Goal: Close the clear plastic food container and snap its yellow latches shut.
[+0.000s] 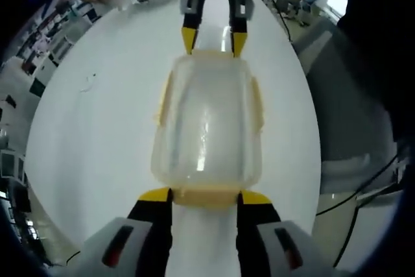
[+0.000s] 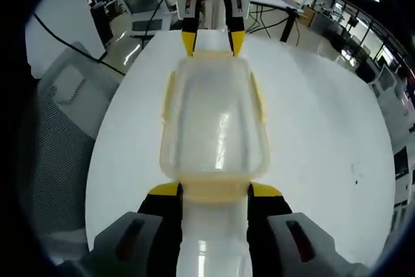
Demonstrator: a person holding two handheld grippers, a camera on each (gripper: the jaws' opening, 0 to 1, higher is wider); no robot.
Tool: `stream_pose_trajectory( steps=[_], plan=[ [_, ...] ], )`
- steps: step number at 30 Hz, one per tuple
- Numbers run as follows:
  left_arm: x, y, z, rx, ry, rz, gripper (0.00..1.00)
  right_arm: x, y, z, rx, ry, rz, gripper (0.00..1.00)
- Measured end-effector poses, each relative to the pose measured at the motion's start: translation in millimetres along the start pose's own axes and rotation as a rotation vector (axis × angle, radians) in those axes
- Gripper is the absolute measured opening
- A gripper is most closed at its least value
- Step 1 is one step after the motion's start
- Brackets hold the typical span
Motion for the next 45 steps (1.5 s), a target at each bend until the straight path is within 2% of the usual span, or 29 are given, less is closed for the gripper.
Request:
stream_pose_trajectory(
  steps=[9,12,17,25,29,45],
  plan=[
    [4,1.3,-5.3,-0.012,0.003,-0.001,0.33,4,2,-0.3,0.002,-0.007,0.008,0.35],
    [3,-3.2,-10.3,-0.014,0.007,0.006,0.33,3,5,5.5,0.015,0.014,0.017,0.35],
    [3,-2.6,-17.8,-0.012,-0.014,0.006,0.33,8,4,14.4,0.001,-0.001,0.013,0.35],
    [-8,-2.5,-25.8,-0.011,-0.003,0.005,0.33,14,3,23.6,0.004,0.010,0.018,0.35],
    [-10,-1.9,-36.9,-0.008,-0.025,0.007,0.33,22,3,32.2,-0.002,0.002,0.018,0.35],
    [-23,-3.5,-72.7,-0.024,-0.039,0.027,0.33,37,3,65.3,-0.016,0.030,0.018,0.35]
  ],
)
Point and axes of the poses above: the point that each gripper's makers call its tool centre point, and the gripper's own axes: x roughly backward along the fingers, y roughly to its left, z roughly out of its underside, the point moved 2 cm from there along x, roughly backward along the fingers, and after that the axes turned 9 degrees about -z, right-handed, at the moved point
